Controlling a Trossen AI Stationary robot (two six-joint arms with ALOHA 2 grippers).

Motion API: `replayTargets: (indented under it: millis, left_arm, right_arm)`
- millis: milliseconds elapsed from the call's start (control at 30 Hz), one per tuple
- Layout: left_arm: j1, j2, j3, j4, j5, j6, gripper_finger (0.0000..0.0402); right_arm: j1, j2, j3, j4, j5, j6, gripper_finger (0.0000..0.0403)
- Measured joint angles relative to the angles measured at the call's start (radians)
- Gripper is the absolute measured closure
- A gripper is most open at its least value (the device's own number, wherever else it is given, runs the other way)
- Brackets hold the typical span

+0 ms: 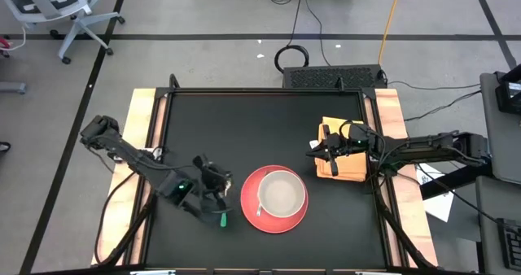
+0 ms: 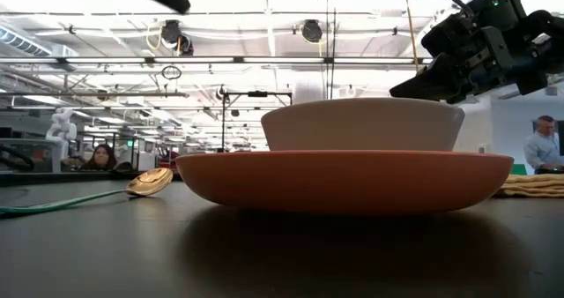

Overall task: Set table place
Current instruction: Put the green spoon into the white bowl

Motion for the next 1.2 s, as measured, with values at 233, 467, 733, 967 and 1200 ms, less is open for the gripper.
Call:
replayTargets:
  millis: [233, 467, 733, 967, 1200]
  left_arm:
    - [-0.092, -0.092, 0.000, -0.010, -0.133, 0.051, 0.0355]
    - [-0.185, -0.198, -0.053, -0.006, -0.268, 0.071, 0.0355]
    - [-0.189, -0.380, -0.315, 0.104, -0.277, -0.017, 0.0355]
    - [-0.200, -0.495, -0.717, 0.692, -0.271, 0.081, 0.0355]
    - [-0.176, -0.450, -1.001, 1.306, -0.134, 0.098, 0.0355]
  right_arm:
    - [0.000, 0.000, 0.000, 0.007, 0.000, 0.001, 0.0403]
    - [0.000, 0.000, 0.000, 0.007, 0.000, -0.007, 0.0403]
    - [0.000, 0.000, 0.000, 0.009, 0.000, -0.013, 0.0403]
    - [0.000, 0.000, 0.000, 0.040, 0.000, -0.025, 0.0403]
    - [0.000, 0.000, 0.000, 0.045, 0.000, -0.032, 0.0403]
